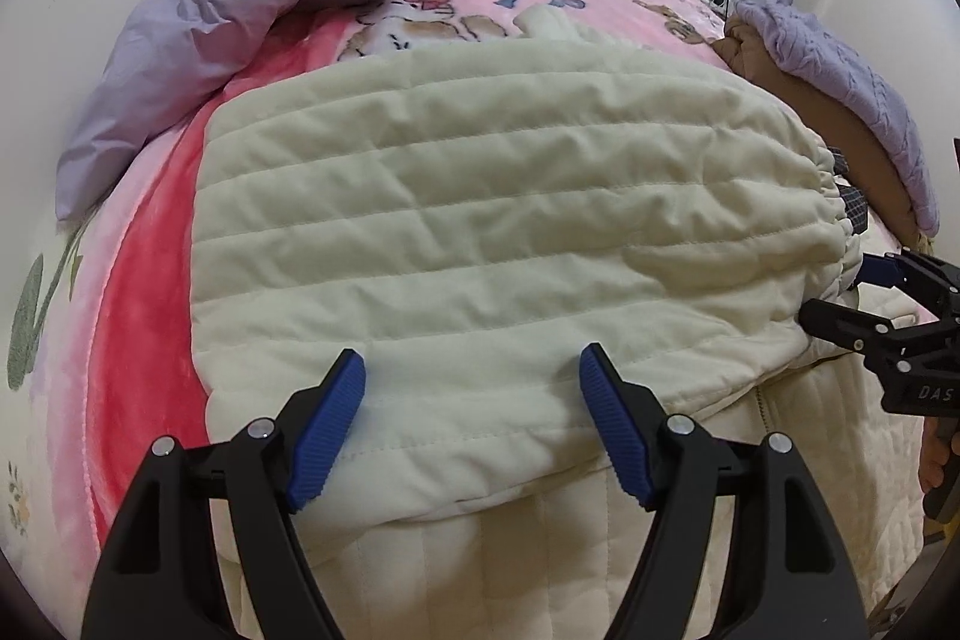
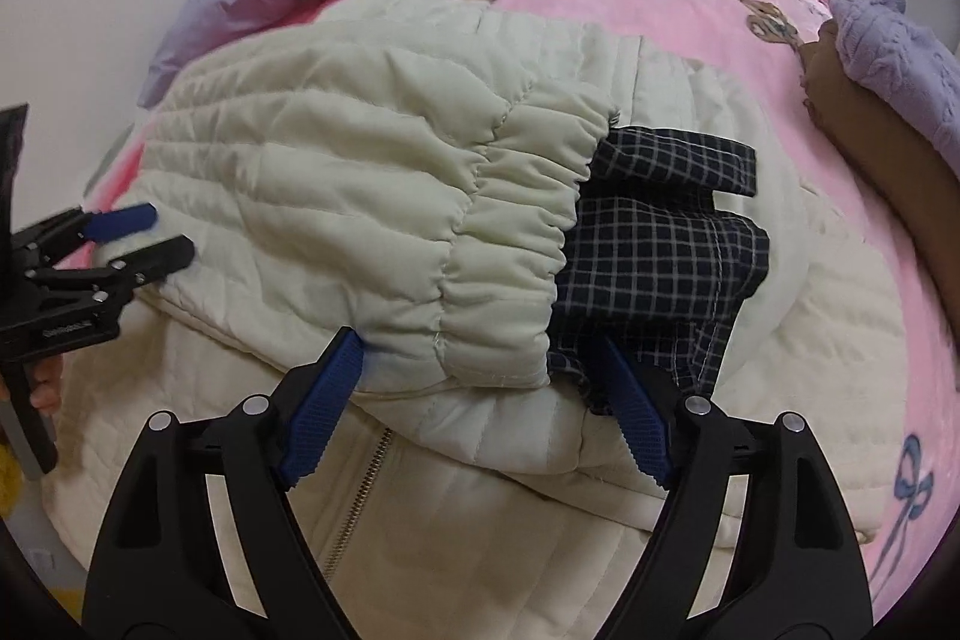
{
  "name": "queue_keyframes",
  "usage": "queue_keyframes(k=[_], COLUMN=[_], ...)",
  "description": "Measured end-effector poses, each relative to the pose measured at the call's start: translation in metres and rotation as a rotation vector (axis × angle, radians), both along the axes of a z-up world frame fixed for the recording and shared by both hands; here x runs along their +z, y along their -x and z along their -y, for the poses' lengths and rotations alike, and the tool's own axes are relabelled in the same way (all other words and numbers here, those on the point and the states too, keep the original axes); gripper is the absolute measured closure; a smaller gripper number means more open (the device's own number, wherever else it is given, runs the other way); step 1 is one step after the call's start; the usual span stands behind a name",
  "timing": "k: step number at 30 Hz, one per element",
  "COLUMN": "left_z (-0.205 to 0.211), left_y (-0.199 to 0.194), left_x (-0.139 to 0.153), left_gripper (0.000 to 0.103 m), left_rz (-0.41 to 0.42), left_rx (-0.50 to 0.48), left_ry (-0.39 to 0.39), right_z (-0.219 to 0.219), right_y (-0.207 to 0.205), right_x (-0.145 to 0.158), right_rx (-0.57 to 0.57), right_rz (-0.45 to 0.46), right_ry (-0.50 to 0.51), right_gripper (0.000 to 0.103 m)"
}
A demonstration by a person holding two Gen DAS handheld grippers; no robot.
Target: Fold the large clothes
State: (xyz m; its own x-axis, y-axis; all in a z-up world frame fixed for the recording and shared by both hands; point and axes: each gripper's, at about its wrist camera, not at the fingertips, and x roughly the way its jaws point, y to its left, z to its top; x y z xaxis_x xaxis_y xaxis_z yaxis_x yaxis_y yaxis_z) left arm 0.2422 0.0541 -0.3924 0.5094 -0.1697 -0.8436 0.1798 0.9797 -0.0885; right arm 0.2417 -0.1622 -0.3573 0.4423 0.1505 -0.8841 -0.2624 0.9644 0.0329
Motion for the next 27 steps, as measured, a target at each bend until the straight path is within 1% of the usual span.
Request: queue_keyframes(k=[4, 6, 7, 9, 11, 12, 14, 15, 17, 18, 20, 21, 22, 23, 25, 27], left_z=[0.003, 0.004, 0.003, 0.000, -0.004, -0.005, -0.009, -0.010, -0.012, -0.013, -0.011, -0.008, -0.004, -0.001, 0.004, 0.005], left_y=[-0.001, -0.001, -0.001, -0.002, -0.008, -0.020, -0.044, -0.056, -0.090, -0.111, -0.131, -0.137, -0.138, -0.138, -0.137, -0.137], left_x=[-0.001, 0.006, 0.012, 0.036, 0.057, 0.069, 0.078, 0.078, 0.069, 0.058, 0.040, 0.032, 0.027, 0.021, 0.011, 0.004], left_gripper=[0.030, 0.030, 0.030, 0.030, 0.029, 0.026, 0.026, 0.026, 0.026, 0.026, 0.026, 0.026, 0.026, 0.026, 0.025, 0.025], left_rz=[0.001, 0.007, 0.015, 0.066, 0.116, 0.131, 0.138, 0.130, 0.055, -0.008, -0.088, -0.111, -0.119, -0.121, -0.121, -0.122], left_rx=[0.001, 0.010, 0.012, 0.022, 0.034, 0.042, 0.058, 0.065, 0.074, 0.083, 0.081, 0.078, 0.072, 0.066, 0.047, 0.047], left_ry=[-0.024, -0.030, -0.014, 0.037, 0.066, 0.075, 0.097, 0.098, 0.090, 0.091, 0.094, 0.082, 0.067, 0.049, 0.010, 0.004], right_z=[-0.003, -0.003, -0.002, 0.002, 0.008, 0.011, 0.012, 0.013, 0.013, 0.014, 0.015, 0.015, 0.015, 0.015, 0.021, 0.024], right_y=[-0.007, -0.010, -0.010, -0.007, -0.001, 0.001, -0.010, -0.017, -0.034, -0.044, -0.060, -0.067, -0.071, -0.073, -0.069, -0.067], right_x=[-0.005, 0.000, 0.008, 0.030, 0.056, 0.069, 0.079, 0.078, 0.071, 0.065, 0.049, 0.034, 0.021, 0.014, -0.001, -0.009], right_rx=[-0.003, -0.002, 0.001, -0.005, -0.014, -0.027, -0.051, -0.062, -0.087, -0.094, -0.120, -0.135, -0.150, -0.161, -0.200, -0.214], right_rz=[-0.025, -0.037, -0.037, 0.018, 0.113, 0.164, 0.185, 0.180, 0.157, 0.131, 0.077, 0.018, -0.031, -0.054, -0.068, -0.072], right_ry=[0.018, 0.014, 0.007, -0.032, -0.081, -0.098, -0.086, -0.072, -0.050, -0.063, -0.072, -0.061, -0.053, -0.058, -0.115, -0.143], right_gripper=[0.024, 0.024, 0.025, 0.024, 0.024, 0.024, 0.024, 0.025, 0.026, 0.029, 0.030, 0.029, 0.029, 0.029, 0.029, 0.029])
